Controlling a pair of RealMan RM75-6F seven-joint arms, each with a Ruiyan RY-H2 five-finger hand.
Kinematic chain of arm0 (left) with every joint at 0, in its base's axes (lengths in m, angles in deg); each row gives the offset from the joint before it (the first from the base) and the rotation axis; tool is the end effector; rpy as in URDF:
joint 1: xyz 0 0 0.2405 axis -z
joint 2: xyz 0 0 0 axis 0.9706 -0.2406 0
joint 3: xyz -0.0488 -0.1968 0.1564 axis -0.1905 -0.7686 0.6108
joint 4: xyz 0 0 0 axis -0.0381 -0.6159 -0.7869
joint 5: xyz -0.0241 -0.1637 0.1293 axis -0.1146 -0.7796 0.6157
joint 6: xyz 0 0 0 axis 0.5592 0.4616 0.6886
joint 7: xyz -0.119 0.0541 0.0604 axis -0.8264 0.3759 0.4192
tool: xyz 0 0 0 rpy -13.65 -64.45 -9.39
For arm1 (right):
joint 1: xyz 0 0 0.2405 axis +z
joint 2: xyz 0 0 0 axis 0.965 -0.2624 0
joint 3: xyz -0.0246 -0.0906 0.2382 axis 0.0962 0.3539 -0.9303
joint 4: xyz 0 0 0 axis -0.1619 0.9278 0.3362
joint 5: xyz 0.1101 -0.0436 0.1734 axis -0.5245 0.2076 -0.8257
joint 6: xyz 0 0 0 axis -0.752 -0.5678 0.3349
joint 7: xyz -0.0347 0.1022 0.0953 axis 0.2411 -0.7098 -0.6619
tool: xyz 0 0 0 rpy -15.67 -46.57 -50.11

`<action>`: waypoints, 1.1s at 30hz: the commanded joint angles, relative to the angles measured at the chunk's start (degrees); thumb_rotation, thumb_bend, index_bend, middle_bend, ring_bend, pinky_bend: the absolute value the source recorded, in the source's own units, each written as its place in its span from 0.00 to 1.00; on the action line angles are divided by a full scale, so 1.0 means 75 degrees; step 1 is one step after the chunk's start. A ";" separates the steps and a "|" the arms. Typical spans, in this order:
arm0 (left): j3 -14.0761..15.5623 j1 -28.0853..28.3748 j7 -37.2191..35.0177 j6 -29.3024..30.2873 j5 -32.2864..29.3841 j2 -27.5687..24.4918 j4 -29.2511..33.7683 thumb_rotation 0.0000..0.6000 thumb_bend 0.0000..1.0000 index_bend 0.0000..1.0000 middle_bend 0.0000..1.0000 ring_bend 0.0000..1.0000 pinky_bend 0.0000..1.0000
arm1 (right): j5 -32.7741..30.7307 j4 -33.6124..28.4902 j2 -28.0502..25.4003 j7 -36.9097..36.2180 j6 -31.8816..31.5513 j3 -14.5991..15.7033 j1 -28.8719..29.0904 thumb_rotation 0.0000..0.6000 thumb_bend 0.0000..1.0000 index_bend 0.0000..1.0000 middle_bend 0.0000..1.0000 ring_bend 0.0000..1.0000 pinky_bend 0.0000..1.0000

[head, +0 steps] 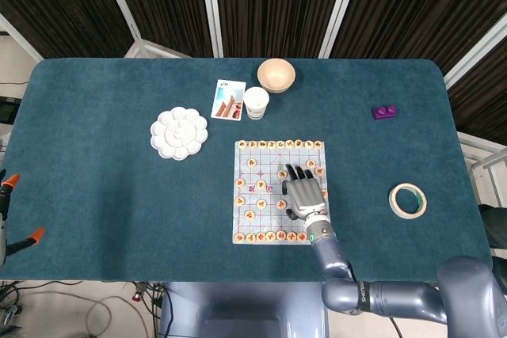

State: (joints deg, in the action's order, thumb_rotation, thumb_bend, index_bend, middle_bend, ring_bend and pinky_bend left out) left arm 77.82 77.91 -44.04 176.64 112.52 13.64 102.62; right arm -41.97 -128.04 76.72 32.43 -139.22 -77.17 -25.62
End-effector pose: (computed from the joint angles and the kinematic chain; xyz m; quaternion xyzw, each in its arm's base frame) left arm -0.3023 0.1724 0.1634 -0.5430 -0.3696 -0.3678 0.6583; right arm -0.1250 -0.3230 -0.0634 0.7175 -0.4528 0.2507 0.4662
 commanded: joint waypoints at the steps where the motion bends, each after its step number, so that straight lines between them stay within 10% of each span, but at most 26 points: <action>1: 0.0005 0.0004 0.0009 -0.0003 0.0006 0.0004 0.0000 1.00 0.00 0.11 0.00 0.00 0.00 | -0.0022 0.0109 0.0044 -0.0028 0.0052 0.0008 -0.0014 1.00 0.36 0.43 0.00 0.01 0.14; 33: 0.0000 0.0014 0.0025 0.0015 -0.0005 0.0014 -0.0012 1.00 0.00 0.11 0.00 0.00 0.00 | -0.0132 0.0326 0.0329 0.0109 0.0148 -0.0087 0.0060 1.00 0.36 0.45 0.00 0.01 0.14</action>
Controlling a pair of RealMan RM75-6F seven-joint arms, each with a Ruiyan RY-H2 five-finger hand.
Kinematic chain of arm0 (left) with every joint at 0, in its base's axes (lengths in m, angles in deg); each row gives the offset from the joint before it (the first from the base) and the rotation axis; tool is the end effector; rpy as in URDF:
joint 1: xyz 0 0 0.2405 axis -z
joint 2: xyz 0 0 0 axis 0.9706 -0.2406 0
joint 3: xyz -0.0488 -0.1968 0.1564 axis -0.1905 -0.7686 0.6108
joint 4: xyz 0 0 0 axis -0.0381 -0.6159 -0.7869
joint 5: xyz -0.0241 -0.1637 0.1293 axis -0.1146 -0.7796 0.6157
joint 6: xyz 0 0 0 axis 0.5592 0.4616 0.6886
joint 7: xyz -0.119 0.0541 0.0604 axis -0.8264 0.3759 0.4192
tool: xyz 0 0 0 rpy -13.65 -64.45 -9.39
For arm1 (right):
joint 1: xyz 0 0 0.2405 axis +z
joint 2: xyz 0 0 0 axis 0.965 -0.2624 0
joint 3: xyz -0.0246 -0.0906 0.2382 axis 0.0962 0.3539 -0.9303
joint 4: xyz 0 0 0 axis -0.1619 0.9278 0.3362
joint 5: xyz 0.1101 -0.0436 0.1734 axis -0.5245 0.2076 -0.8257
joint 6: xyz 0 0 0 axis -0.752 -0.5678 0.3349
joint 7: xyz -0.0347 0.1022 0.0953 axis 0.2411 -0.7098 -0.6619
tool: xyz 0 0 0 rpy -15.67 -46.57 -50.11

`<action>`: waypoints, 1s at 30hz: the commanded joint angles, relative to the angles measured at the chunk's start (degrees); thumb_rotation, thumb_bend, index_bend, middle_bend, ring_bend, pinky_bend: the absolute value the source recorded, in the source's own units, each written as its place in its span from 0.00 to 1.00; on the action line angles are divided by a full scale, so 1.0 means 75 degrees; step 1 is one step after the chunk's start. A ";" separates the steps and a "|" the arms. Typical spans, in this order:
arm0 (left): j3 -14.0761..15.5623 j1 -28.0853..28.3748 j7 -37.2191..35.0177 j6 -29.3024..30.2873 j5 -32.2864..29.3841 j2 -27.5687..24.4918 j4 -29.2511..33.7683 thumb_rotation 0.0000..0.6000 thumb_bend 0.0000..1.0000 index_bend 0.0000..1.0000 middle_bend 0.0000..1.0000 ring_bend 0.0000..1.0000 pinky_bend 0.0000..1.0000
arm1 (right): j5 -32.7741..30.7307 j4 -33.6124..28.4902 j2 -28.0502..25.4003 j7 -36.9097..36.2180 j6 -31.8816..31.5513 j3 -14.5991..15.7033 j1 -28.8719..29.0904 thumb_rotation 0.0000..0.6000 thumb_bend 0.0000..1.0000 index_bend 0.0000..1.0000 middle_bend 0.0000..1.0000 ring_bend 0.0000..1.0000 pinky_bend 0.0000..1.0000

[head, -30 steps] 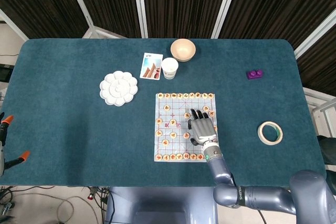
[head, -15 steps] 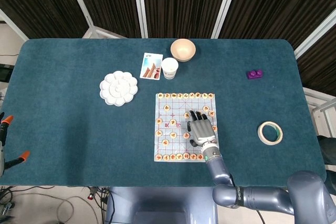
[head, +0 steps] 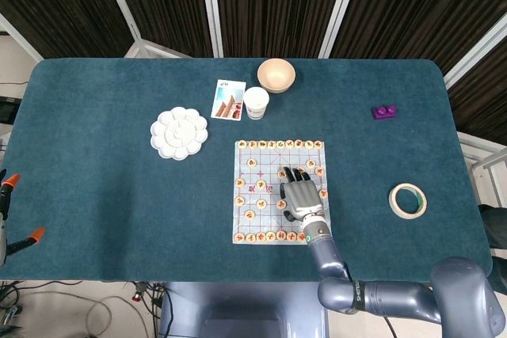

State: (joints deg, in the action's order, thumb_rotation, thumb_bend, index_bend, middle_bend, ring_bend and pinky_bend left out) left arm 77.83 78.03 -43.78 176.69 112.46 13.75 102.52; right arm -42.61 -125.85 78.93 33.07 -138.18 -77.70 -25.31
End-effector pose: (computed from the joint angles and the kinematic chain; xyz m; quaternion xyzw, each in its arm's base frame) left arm -0.3022 0.1729 0.1630 -0.5436 -0.3679 -0.3669 0.6592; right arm -0.1221 -0.3226 -0.0749 0.7201 -0.4566 0.2460 0.4609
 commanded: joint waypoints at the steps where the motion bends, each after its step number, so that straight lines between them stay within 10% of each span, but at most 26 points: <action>1: -0.0003 -0.0002 -0.0014 0.0009 0.0003 -0.0003 0.0001 1.00 0.00 0.11 0.00 0.00 0.00 | -0.0060 0.0049 0.0047 0.0030 0.0011 -0.0022 0.0023 1.00 0.36 0.45 0.00 0.01 0.14; 30: -0.0004 0.0025 0.0007 -0.0037 -0.0037 0.0015 -0.0027 1.00 0.00 0.11 0.00 0.00 0.00 | -0.0248 0.0191 0.0176 0.0074 0.0092 -0.0179 0.0147 1.00 0.37 0.49 0.00 0.02 0.14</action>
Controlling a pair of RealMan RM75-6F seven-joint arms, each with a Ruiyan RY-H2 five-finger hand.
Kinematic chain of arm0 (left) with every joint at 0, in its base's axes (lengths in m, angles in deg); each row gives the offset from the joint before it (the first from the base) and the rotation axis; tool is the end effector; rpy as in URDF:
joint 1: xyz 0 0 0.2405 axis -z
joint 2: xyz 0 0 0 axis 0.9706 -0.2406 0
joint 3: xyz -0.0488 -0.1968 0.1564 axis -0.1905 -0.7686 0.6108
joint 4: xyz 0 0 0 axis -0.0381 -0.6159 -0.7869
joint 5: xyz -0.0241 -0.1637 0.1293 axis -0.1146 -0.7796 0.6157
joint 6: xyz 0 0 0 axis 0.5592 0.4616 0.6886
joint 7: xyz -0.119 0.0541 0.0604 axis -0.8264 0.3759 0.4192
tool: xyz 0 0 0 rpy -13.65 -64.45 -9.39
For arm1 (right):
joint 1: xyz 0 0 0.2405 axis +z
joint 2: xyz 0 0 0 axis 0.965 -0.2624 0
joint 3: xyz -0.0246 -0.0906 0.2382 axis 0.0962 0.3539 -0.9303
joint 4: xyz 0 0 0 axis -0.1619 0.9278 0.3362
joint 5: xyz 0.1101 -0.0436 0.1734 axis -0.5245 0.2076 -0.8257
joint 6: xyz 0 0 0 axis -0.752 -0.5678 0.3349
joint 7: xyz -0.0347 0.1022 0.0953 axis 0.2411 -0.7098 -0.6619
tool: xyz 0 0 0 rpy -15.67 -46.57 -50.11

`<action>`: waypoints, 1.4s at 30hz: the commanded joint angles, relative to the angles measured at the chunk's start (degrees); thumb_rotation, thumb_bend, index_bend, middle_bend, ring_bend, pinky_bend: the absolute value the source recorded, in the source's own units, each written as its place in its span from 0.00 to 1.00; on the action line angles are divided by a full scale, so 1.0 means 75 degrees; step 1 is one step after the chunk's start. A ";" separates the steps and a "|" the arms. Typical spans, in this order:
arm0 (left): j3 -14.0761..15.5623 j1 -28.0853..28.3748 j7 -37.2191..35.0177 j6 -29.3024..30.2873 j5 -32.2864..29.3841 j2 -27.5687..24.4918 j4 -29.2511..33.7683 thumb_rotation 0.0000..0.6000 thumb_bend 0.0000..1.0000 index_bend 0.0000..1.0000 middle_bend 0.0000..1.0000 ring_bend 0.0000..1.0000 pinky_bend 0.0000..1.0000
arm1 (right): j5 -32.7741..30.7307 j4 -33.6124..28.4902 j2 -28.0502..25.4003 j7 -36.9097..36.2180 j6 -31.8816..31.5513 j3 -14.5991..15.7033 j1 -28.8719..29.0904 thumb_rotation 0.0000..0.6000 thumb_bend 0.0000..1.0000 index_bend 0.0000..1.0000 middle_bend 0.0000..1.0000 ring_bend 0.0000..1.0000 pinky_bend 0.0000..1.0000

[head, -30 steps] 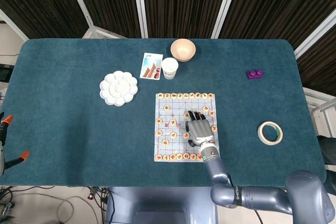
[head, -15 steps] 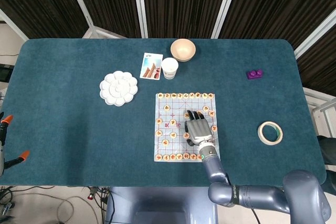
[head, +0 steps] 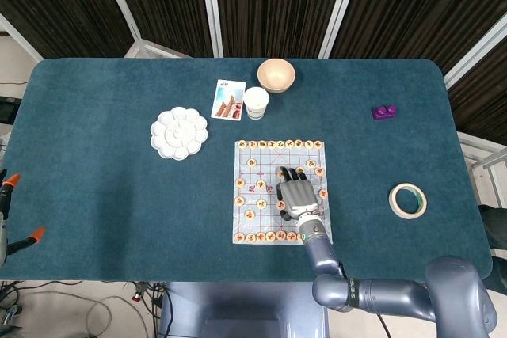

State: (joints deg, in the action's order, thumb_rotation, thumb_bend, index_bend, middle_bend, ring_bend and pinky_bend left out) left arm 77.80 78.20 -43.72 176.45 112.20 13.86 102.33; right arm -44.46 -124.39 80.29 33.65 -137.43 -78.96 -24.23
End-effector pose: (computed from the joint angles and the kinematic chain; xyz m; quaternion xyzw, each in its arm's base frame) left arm -0.3030 0.1739 0.1624 -0.5441 -0.3686 -0.3652 0.6593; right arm -0.1158 -0.3265 -0.0810 0.7174 -0.4646 0.2445 0.4579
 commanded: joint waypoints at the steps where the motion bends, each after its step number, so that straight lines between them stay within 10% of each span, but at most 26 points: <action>1: -0.0001 0.0004 -0.0004 -0.0007 -0.0006 0.0002 -0.0003 1.00 0.00 0.11 0.00 0.00 0.00 | 0.0000 -0.0013 -0.0013 -0.0005 -0.0018 -0.0023 0.0006 1.00 0.37 0.50 0.00 0.02 0.14; 42: 0.0010 -0.0020 -0.0031 0.0053 0.0031 -0.0025 0.0055 1.00 0.00 0.11 0.00 0.00 0.00 | -0.1074 0.0294 -0.0253 0.0491 0.0251 -0.0386 0.0632 1.00 0.38 0.53 0.00 0.02 0.14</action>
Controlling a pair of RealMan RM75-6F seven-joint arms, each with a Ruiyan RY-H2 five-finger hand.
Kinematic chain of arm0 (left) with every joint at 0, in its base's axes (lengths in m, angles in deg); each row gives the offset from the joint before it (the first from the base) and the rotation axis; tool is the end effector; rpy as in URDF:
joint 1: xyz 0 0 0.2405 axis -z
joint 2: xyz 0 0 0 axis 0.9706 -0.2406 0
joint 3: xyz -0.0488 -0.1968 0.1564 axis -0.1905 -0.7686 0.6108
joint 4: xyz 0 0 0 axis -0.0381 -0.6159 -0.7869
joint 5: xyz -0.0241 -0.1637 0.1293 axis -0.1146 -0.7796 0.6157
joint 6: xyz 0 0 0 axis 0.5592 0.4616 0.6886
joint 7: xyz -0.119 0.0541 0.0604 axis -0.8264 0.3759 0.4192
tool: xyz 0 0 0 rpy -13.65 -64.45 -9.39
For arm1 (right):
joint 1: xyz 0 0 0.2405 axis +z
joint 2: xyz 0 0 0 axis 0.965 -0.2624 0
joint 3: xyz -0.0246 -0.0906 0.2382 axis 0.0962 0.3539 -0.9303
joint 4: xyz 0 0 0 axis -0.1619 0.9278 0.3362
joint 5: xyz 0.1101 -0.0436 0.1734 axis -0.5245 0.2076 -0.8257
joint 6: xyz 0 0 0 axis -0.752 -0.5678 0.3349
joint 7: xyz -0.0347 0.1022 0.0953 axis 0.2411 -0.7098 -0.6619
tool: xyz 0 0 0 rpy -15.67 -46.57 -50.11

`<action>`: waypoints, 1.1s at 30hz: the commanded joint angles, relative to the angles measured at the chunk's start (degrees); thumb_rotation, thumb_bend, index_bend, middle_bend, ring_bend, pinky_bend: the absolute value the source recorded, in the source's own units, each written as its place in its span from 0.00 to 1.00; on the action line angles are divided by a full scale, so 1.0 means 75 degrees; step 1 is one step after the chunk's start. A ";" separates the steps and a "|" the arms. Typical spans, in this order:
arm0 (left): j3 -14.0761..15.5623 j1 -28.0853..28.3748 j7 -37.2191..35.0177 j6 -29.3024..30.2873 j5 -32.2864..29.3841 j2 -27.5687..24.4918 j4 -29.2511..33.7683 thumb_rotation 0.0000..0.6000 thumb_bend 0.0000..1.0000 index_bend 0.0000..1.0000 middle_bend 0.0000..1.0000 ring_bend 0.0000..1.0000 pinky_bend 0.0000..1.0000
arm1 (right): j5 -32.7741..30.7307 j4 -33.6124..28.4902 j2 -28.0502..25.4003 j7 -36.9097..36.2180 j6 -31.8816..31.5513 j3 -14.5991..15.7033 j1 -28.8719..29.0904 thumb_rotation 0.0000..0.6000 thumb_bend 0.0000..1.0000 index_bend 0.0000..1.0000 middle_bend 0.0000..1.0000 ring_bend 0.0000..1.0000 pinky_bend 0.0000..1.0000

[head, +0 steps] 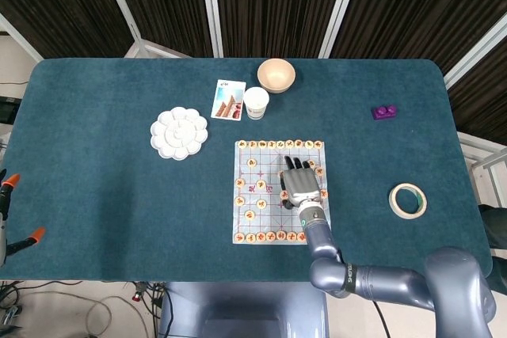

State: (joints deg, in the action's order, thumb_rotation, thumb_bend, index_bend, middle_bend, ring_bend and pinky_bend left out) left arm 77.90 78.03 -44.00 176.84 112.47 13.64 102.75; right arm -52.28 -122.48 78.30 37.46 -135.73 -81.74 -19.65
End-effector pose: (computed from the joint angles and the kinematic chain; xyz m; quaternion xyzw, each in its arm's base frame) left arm -0.3016 0.1726 0.1635 -0.5424 -0.3691 -0.3690 0.6583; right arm -0.1078 -0.3534 -0.0693 0.7131 -0.4631 0.2231 0.4767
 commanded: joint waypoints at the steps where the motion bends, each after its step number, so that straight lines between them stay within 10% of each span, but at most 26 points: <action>1: -0.0007 0.0003 0.0011 0.0004 -0.0003 0.0012 -0.0002 1.00 0.00 0.11 0.00 0.00 0.00 | -0.0041 0.0052 0.0020 -0.0026 0.0036 -0.0015 0.0029 1.00 0.38 0.53 0.00 0.02 0.14; 33: -0.0006 0.0017 0.0071 -0.0024 -0.0036 0.0045 -0.0017 1.00 0.00 0.11 0.00 0.00 0.00 | -0.0249 0.0310 0.0217 -0.0040 0.0094 0.0006 0.0215 1.00 0.38 0.53 0.00 0.02 0.14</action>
State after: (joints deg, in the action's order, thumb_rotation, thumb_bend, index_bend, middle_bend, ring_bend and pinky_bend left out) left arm 77.86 78.16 -43.48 176.66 112.20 13.98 102.62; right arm -54.14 -120.16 79.92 37.16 -135.03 -81.69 -18.03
